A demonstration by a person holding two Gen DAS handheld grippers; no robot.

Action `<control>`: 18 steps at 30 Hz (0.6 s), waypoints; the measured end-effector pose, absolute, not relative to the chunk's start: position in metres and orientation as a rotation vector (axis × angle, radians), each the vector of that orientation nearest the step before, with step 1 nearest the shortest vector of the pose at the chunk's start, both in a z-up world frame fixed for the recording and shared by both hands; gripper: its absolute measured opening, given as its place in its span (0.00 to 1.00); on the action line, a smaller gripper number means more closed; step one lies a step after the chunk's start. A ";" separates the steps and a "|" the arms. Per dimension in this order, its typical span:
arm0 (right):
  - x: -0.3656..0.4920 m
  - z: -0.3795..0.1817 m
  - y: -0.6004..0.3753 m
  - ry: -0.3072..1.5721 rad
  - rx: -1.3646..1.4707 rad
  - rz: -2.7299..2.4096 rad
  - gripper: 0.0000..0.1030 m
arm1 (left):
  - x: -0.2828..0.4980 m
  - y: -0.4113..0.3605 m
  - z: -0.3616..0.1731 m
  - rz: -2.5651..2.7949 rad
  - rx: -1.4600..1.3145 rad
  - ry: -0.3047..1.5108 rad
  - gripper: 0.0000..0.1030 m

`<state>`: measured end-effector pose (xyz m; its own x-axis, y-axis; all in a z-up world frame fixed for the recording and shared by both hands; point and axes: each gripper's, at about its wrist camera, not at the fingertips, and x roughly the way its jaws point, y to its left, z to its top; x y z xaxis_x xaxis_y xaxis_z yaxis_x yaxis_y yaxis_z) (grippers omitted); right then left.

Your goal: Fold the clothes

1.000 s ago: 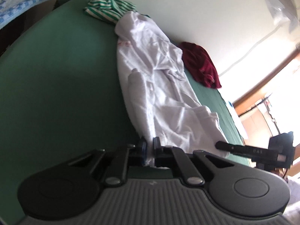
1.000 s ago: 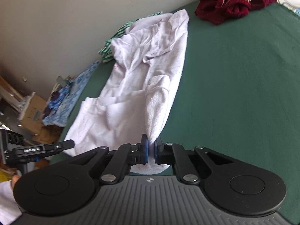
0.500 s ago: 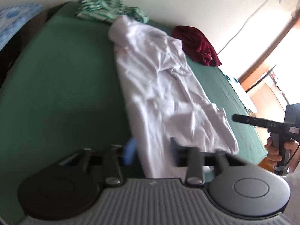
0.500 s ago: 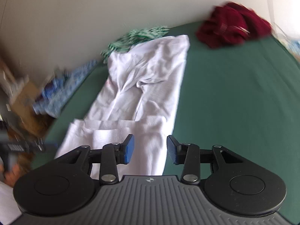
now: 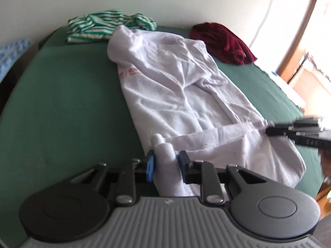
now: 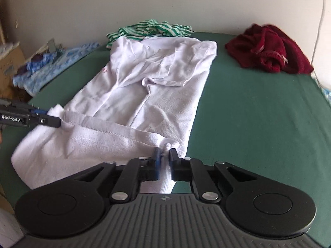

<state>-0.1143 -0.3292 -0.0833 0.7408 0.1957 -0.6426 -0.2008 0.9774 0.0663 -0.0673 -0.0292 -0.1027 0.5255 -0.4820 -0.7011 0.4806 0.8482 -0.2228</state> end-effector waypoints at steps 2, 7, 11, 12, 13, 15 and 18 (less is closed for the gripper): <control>-0.118 -0.072 -0.323 0.657 -0.059 0.233 0.29 | -0.073 -0.023 -0.091 -0.565 -0.010 0.795 0.23; -0.116 -0.062 -0.278 0.625 -0.200 0.547 0.42 | -0.081 -0.012 -0.062 -0.600 -0.057 0.714 0.41; -0.103 -0.079 -0.244 0.599 -0.344 0.637 0.41 | -0.082 -0.029 -0.064 -0.655 0.021 0.738 0.52; -0.096 -0.083 -0.240 0.629 -0.348 0.664 0.40 | -0.083 -0.032 -0.066 -0.662 0.026 0.747 0.52; -0.090 -0.087 -0.237 0.660 -0.351 0.690 0.27 | -0.085 -0.034 -0.068 -0.668 0.024 0.756 0.52; -0.076 -0.090 -0.238 0.702 -0.316 0.693 0.01 | -0.089 -0.039 -0.072 -0.680 0.029 0.768 0.52; -0.059 -0.086 -0.257 0.711 -0.149 0.629 0.01 | -0.099 -0.048 -0.076 -0.717 0.066 0.772 0.58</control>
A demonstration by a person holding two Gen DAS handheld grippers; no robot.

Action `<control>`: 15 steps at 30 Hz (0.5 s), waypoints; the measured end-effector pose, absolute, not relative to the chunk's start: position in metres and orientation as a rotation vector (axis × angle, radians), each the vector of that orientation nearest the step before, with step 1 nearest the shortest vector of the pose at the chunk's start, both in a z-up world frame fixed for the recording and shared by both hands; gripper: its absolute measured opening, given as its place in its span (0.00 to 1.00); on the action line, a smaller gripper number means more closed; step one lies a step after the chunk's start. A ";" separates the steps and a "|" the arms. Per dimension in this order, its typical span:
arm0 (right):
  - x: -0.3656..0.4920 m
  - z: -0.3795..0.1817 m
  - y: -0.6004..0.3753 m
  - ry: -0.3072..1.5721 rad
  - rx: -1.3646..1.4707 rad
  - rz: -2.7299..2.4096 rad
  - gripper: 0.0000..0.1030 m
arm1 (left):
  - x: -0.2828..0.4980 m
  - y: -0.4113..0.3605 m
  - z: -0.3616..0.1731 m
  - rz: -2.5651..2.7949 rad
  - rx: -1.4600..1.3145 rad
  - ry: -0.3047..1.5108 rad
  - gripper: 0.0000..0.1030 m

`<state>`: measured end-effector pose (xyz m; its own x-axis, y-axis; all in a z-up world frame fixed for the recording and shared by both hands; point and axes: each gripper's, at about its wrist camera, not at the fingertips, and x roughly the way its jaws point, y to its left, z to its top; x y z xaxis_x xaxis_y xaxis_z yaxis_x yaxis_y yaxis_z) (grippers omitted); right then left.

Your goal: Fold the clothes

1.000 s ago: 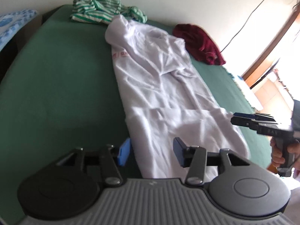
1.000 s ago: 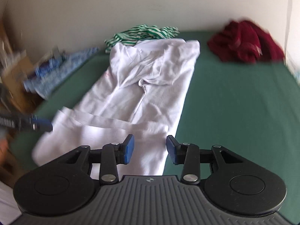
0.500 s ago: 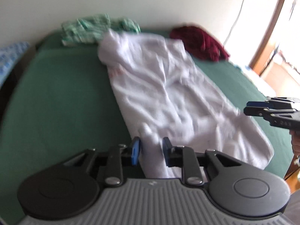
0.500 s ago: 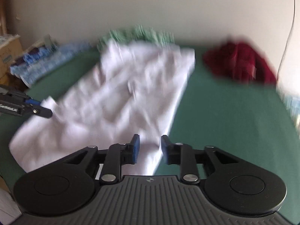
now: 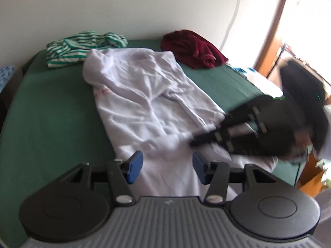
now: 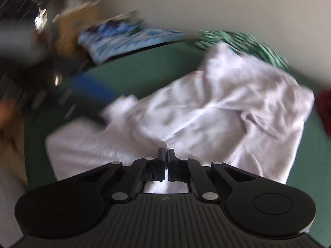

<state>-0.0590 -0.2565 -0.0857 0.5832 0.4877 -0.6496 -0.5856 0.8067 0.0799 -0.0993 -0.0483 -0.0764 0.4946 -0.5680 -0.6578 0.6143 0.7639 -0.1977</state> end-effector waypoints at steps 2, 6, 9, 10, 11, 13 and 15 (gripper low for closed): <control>-0.053 -0.089 -0.262 0.706 -0.079 0.584 0.02 | -0.105 -0.055 -0.083 -0.760 0.071 0.786 0.70; -0.056 -0.100 -0.259 0.721 -0.077 0.574 0.13 | -0.112 -0.069 -0.101 -0.772 0.159 0.833 0.75; -0.067 -0.078 -0.285 0.679 0.032 0.533 0.37 | -0.117 -0.061 -0.103 -0.785 0.173 0.853 0.76; -0.074 -0.072 -0.294 0.662 0.033 0.515 0.38 | -0.119 -0.056 -0.102 -0.789 0.165 0.863 0.76; -0.082 -0.067 -0.302 0.658 0.025 0.493 0.38 | -0.121 -0.052 -0.101 -0.789 0.162 0.873 0.75; -0.096 -0.066 -0.313 0.683 0.006 0.460 0.38 | -0.125 -0.042 -0.099 -0.780 0.165 0.895 0.76; -0.109 -0.069 -0.321 0.703 0.011 0.448 0.37 | -0.128 -0.034 -0.096 -0.767 0.168 0.915 0.76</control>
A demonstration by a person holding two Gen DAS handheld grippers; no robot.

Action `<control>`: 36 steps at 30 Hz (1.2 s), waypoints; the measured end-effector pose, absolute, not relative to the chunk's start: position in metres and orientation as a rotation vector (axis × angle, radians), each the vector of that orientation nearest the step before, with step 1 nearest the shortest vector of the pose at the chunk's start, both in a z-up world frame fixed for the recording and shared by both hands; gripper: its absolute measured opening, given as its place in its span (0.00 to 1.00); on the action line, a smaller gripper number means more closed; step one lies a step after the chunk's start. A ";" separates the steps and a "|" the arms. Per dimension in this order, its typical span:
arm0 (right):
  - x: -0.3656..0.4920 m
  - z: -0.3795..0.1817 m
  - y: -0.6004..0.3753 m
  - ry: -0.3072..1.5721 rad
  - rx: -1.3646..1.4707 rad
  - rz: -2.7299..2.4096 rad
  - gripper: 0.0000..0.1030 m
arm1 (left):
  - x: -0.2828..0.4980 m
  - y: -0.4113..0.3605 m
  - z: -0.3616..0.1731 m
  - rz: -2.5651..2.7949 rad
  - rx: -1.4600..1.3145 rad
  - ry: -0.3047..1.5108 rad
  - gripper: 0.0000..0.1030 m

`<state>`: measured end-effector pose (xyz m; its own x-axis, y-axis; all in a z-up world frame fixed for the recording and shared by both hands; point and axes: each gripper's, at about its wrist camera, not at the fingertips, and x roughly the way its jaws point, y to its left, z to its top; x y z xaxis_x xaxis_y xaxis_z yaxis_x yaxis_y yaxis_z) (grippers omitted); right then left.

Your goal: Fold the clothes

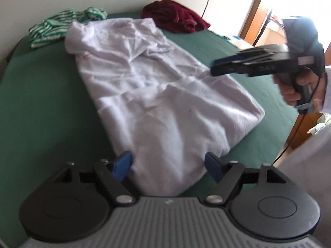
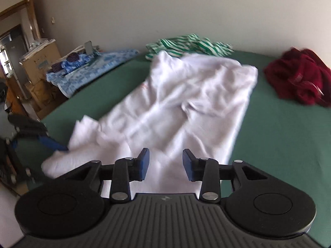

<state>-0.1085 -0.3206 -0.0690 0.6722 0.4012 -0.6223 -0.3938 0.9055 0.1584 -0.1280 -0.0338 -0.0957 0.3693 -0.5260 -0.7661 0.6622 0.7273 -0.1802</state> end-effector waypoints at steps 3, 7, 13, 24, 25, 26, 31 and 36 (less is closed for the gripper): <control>-0.110 -0.082 -0.324 0.751 0.017 0.422 0.24 | -0.120 -0.026 -0.084 -0.757 0.115 0.888 0.77; -0.103 -0.092 -0.324 0.753 0.022 0.332 0.06 | -0.089 -0.035 -0.086 -0.747 0.078 0.846 0.81; -0.106 -0.087 -0.332 0.725 0.042 0.270 0.09 | -0.064 -0.043 -0.105 -0.656 0.295 0.828 0.76; -0.089 -0.098 -0.290 0.758 0.108 0.468 0.11 | -0.083 -0.072 -0.108 -0.797 0.268 0.766 0.76; -0.088 -0.100 -0.293 0.744 0.100 0.462 0.02 | -0.085 -0.074 -0.113 -0.798 0.303 0.747 0.74; -0.089 -0.101 -0.298 0.736 0.099 0.457 0.00 | -0.088 -0.073 -0.112 -0.795 0.325 0.729 0.77; -0.102 -0.083 -0.323 0.755 0.137 0.363 0.13 | -0.094 -0.062 -0.100 -0.744 0.341 0.746 0.75; -0.149 -0.063 -0.353 0.822 0.164 0.376 0.23 | -0.119 -0.026 -0.077 -0.751 0.199 0.806 0.81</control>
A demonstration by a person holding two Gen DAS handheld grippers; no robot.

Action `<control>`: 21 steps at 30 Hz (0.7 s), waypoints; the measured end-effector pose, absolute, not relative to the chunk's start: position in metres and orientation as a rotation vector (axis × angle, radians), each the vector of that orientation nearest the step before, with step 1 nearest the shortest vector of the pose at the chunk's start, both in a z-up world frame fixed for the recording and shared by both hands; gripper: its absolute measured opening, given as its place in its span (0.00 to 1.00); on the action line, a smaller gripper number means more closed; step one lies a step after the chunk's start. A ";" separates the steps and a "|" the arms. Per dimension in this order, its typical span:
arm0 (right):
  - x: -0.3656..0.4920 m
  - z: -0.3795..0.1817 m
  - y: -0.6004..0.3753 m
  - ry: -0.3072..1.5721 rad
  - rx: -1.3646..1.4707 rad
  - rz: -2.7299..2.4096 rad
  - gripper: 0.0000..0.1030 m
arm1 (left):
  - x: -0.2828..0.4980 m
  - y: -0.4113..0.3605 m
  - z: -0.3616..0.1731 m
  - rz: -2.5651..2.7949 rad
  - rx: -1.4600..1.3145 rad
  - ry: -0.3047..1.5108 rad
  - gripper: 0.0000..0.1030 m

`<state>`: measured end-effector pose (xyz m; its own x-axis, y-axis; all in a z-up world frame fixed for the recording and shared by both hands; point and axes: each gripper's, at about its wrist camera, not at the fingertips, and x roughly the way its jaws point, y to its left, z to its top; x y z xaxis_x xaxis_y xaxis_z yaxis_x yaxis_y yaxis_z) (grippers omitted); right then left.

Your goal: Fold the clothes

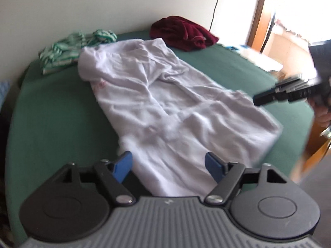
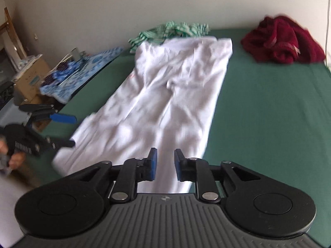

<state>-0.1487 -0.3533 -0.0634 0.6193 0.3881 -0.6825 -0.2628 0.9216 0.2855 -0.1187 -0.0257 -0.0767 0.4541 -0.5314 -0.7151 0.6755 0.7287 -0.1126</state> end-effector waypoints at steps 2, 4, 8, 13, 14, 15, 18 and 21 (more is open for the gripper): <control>-0.164 -0.064 -0.357 0.870 0.154 0.377 0.34 | -0.130 -0.019 -0.080 -0.743 0.193 0.846 0.85; -0.177 -0.067 -0.357 0.911 0.135 0.380 0.39 | -0.138 -0.015 -0.087 -0.738 0.168 0.899 0.85; -0.186 -0.079 -0.352 0.921 0.144 0.366 0.40 | -0.145 -0.018 -0.102 -0.722 0.141 0.939 0.84; -0.187 -0.089 -0.347 0.893 0.175 0.379 0.40 | -0.143 -0.021 -0.110 -0.711 0.065 0.900 0.85; -0.188 -0.091 -0.346 0.877 0.165 0.386 0.40 | -0.142 -0.022 -0.111 -0.710 0.067 0.888 0.84; -0.189 -0.092 -0.343 0.860 0.152 0.393 0.40 | -0.142 -0.024 -0.111 -0.711 0.074 0.874 0.84; -0.189 -0.096 -0.337 0.814 0.110 0.409 0.40 | -0.144 -0.029 -0.114 -0.708 0.113 0.817 0.75; -0.185 -0.098 -0.339 0.806 0.129 0.411 0.20 | -0.144 -0.027 -0.114 -0.693 0.104 0.777 0.50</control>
<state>-0.1852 -0.3394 -0.0980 0.6184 0.4045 -0.6738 -0.3075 0.9136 0.2662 -0.1439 -0.0267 -0.1145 0.5059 -0.5365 -0.6754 0.6099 0.7762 -0.1597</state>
